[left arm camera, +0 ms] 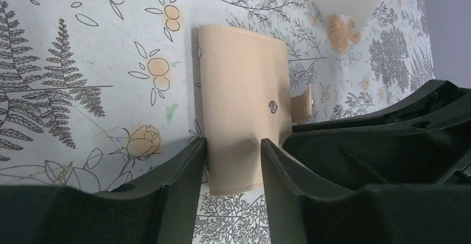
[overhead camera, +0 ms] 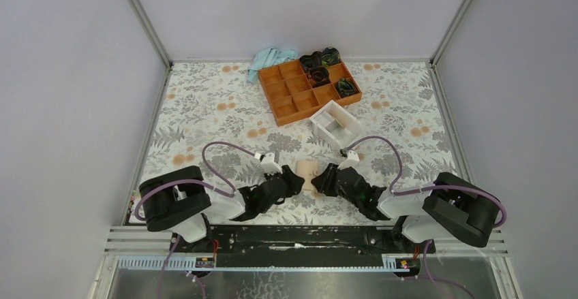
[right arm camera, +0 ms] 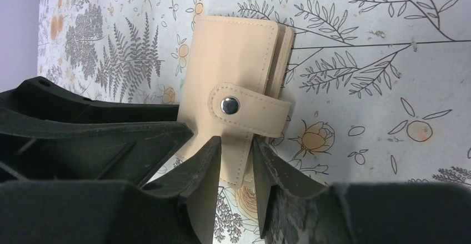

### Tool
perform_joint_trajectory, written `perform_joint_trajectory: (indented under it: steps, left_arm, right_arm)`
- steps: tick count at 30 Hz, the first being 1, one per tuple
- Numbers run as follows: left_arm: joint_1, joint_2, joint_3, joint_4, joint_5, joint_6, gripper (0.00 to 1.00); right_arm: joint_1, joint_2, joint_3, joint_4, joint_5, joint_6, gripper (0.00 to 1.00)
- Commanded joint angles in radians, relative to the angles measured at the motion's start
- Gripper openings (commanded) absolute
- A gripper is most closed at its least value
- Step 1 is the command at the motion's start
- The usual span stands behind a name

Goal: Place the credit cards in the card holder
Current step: Open the card holder at the center of the board.

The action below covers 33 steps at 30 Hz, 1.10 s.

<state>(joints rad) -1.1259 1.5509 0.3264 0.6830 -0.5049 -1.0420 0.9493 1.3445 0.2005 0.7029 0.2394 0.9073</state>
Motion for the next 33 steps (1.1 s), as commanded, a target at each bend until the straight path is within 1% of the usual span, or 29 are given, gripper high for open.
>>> perform_joint_trajectory:
  steps: [1, 5, 11, 21, 25, 33]
  left_arm:
    - [0.021, 0.040, -0.030, 0.074, 0.054, -0.007, 0.46]
    - [0.034, 0.046, -0.039, 0.094, 0.076, -0.007, 0.42]
    - [0.050, 0.048, -0.050, 0.116, 0.094, -0.007, 0.41]
    - [0.061, 0.064, -0.063, 0.160, 0.126, -0.011, 0.44]
    - [0.066, 0.062, -0.070, 0.167, 0.135, -0.013, 0.47]
    - [0.068, 0.092, -0.095, 0.251, 0.168, -0.028, 0.47]
  right_arm:
    - [-0.009, 0.011, 0.015, 0.082, -0.029, 0.004, 0.35]
    - [-0.008, 0.002, 0.016, 0.104, -0.032, -0.005, 0.35]
    - [-0.008, -0.024, 0.021, 0.123, -0.033, -0.018, 0.35]
    - [-0.009, -0.032, 0.030, 0.178, -0.063, -0.039, 0.35]
    - [-0.009, -0.010, 0.035, 0.207, -0.079, -0.040, 0.35]
    - [-0.008, 0.057, 0.040, 0.270, -0.102, -0.023, 0.34]
